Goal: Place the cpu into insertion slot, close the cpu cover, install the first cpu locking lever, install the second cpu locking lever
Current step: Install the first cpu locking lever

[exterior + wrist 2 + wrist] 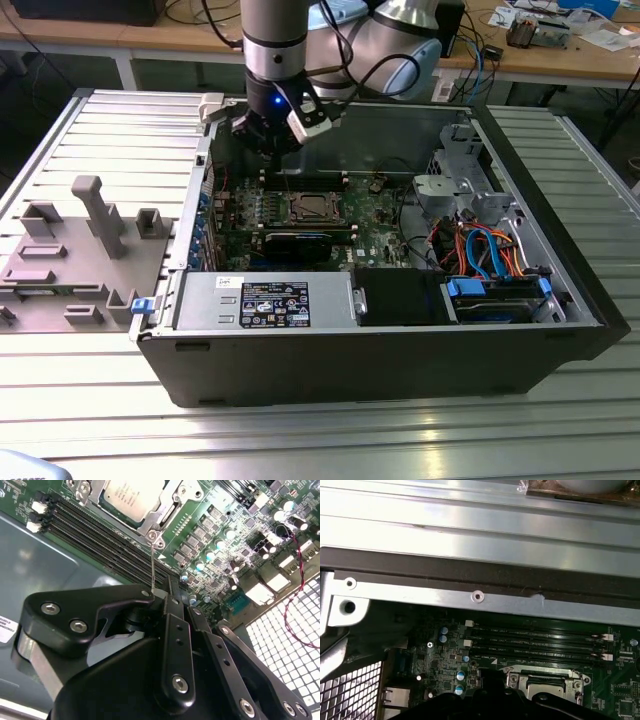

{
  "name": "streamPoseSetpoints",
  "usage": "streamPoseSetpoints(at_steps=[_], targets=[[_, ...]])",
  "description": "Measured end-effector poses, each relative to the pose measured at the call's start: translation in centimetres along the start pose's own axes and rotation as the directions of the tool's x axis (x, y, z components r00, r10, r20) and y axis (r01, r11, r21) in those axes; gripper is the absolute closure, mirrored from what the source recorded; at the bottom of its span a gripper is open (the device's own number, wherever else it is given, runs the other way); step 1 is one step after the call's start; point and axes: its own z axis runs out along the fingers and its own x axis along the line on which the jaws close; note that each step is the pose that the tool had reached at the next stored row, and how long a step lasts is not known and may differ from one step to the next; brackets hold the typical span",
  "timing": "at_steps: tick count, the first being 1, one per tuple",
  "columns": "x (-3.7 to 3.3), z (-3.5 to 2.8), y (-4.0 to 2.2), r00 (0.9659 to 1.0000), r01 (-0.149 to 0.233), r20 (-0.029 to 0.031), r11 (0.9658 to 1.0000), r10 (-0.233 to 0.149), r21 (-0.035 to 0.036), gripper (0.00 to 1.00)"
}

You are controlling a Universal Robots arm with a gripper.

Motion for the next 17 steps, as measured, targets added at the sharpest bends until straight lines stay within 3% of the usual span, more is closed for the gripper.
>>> streamPoseSetpoints(at_steps=[17], targets=[[-0.82, 0.0, -0.09, 1.0, 0.005, -0.0007, 1.0, -0.005, -0.0001, 0.89]])
